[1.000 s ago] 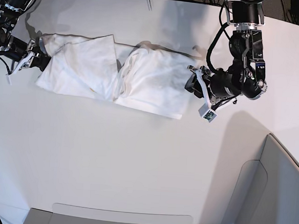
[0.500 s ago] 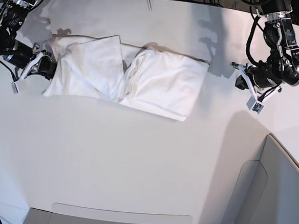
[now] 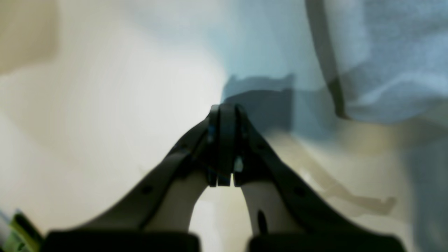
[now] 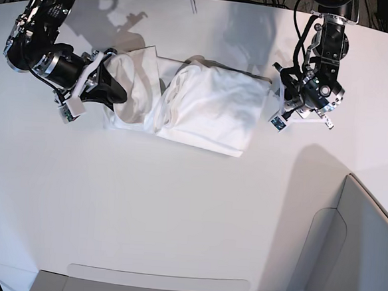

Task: Layout the t-shirt on the table in an organized manner, then fold the t-shirt properly
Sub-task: 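Push both folded halves together with both grippers into a stack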

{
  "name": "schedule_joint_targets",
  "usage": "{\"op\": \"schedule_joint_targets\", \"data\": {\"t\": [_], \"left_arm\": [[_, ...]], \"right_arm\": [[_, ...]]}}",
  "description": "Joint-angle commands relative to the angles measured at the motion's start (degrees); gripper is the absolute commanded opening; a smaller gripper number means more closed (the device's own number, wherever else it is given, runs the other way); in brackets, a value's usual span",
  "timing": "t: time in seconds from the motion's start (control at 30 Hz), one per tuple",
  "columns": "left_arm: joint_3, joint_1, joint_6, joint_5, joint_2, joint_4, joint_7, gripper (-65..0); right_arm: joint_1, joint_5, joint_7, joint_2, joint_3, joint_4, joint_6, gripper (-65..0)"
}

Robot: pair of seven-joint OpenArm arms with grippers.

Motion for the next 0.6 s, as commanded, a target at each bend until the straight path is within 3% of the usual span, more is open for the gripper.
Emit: {"op": "schedule_joint_targets", "data": {"t": [0.0,0.47,0.57], "left_arm": [[0.85,0.07,-0.12,-0.79,-0.04,-0.09,-0.57,-65.0],[1.29,2.62,-0.12,-0.53,-0.04,-5.54,-0.92,-65.0],[1.55,2.80,-0.12,-0.53,0.05,-5.54,-0.83,-65.0]], "right_arm": [[0.80,1.28,1.21,-0.93,-0.56,1.59,0.58,-65.0],[3.35,0.84,1.21,-12.45,-2.41,2.83,0.58,-65.0],[4.31,0.57,1.21,-13.32,-3.55,2.74,0.58,-65.0]]}}
